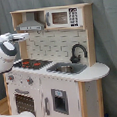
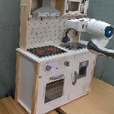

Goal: Play with the kitchen

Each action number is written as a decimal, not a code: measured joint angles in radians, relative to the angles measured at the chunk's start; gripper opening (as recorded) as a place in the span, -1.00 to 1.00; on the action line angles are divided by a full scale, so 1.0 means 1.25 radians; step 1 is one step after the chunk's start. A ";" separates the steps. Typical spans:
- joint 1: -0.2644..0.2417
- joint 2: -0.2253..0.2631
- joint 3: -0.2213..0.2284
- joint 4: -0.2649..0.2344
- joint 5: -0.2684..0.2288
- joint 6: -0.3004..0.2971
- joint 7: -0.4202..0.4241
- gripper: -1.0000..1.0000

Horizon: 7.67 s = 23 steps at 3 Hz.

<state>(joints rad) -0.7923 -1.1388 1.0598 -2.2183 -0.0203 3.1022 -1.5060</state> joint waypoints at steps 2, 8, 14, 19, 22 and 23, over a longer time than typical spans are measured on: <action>-0.078 0.105 0.007 0.001 0.000 0.119 0.000 1.00; -0.283 0.322 0.103 0.218 -0.001 0.051 -0.133 1.00; -0.055 0.336 -0.060 0.076 0.000 0.127 -0.188 -1.00; 0.120 0.270 -0.166 0.034 0.000 0.176 -0.235 1.00; -0.035 0.205 -0.091 0.183 0.003 0.221 -0.129 1.00; -0.103 0.181 -0.054 0.223 0.007 0.228 -0.062 1.00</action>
<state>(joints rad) -0.9213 -0.9132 0.9925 -1.9391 -0.0116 3.3871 -1.5838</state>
